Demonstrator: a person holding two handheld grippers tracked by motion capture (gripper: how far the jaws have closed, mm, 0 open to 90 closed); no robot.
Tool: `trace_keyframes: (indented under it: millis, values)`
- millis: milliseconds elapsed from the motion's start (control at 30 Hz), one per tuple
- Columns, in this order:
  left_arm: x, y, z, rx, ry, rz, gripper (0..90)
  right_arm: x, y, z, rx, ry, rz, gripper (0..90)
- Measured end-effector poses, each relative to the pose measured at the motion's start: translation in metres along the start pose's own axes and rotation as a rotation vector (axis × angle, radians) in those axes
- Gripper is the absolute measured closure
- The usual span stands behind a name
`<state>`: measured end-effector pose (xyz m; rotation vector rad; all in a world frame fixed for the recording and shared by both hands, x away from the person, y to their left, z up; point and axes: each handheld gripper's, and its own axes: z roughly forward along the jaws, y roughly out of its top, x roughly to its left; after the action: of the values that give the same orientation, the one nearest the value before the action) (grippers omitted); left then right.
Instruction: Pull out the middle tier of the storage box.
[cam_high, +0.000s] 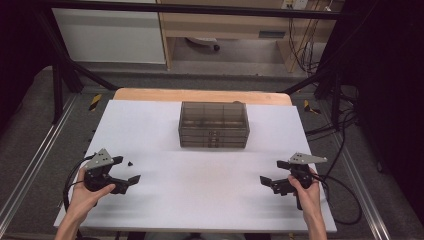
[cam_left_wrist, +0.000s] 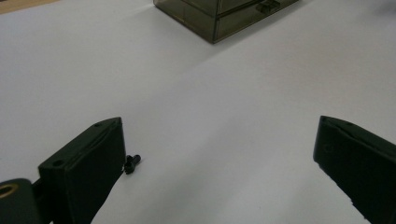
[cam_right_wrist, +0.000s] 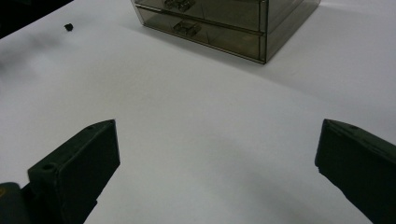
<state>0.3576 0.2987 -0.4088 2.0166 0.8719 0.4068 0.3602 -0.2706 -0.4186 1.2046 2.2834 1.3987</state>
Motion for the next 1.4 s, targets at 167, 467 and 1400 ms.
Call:
trace_keyframes:
  millis: [167,467,1400]
  values:
    - [-0.002,0.002,0.001,0.009,0.005,0.023,1.9,0.001,0.0,0.0,0.002,0.0,0.001,0.6]
    - [-0.004,0.005,0.0,0.011,0.014,0.051,2.0,0.001,0.0,0.001,0.007,-0.002,-0.002,0.6]
    - [0.0,-0.002,0.003,0.008,-0.004,0.006,2.1,0.036,0.028,0.026,0.087,-0.095,-0.267,0.6]
